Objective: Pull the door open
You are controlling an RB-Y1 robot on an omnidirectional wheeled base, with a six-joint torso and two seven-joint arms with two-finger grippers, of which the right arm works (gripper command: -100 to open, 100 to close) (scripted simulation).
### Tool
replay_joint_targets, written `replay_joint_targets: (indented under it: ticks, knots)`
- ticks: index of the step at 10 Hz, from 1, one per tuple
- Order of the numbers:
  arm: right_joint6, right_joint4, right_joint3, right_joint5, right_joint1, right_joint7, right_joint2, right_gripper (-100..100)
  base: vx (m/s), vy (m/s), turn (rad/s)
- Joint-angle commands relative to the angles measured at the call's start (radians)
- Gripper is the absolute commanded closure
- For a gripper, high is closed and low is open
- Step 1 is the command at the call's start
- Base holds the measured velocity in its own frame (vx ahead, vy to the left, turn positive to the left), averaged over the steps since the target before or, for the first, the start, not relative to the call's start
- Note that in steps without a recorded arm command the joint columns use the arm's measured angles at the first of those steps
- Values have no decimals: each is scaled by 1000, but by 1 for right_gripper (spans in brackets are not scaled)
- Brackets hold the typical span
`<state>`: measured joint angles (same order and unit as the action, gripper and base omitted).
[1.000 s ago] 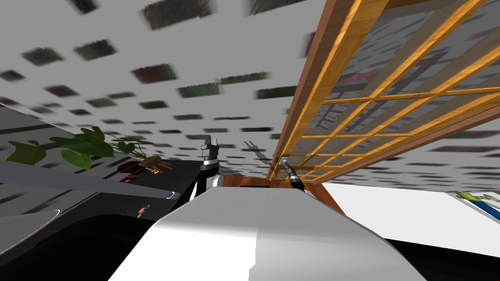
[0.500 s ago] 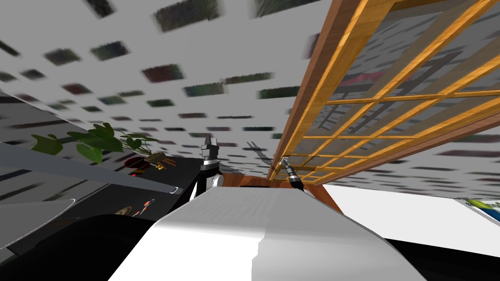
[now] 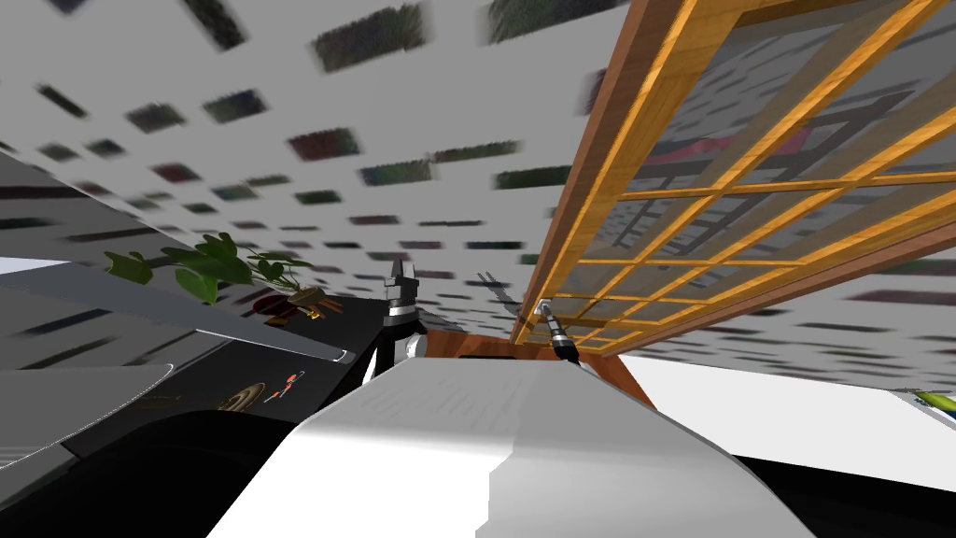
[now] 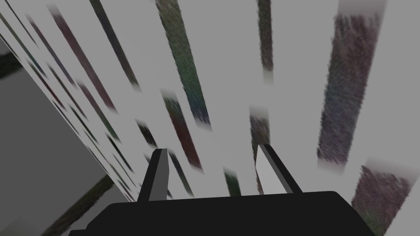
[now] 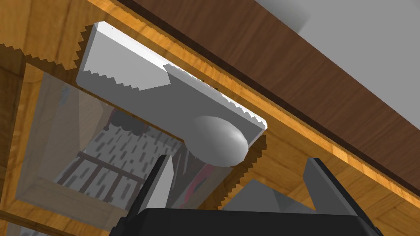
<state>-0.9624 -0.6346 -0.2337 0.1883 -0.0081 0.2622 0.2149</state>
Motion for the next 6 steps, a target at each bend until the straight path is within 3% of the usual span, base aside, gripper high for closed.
replay_joint_targets:
  ticks: [1,6]
  knots:
    - [1,1,3,-9,-1,-31,0,-100,-29,-13,25]
    - [8,3,25,-79,-11,-172,-7,-100,-39,-18,57]
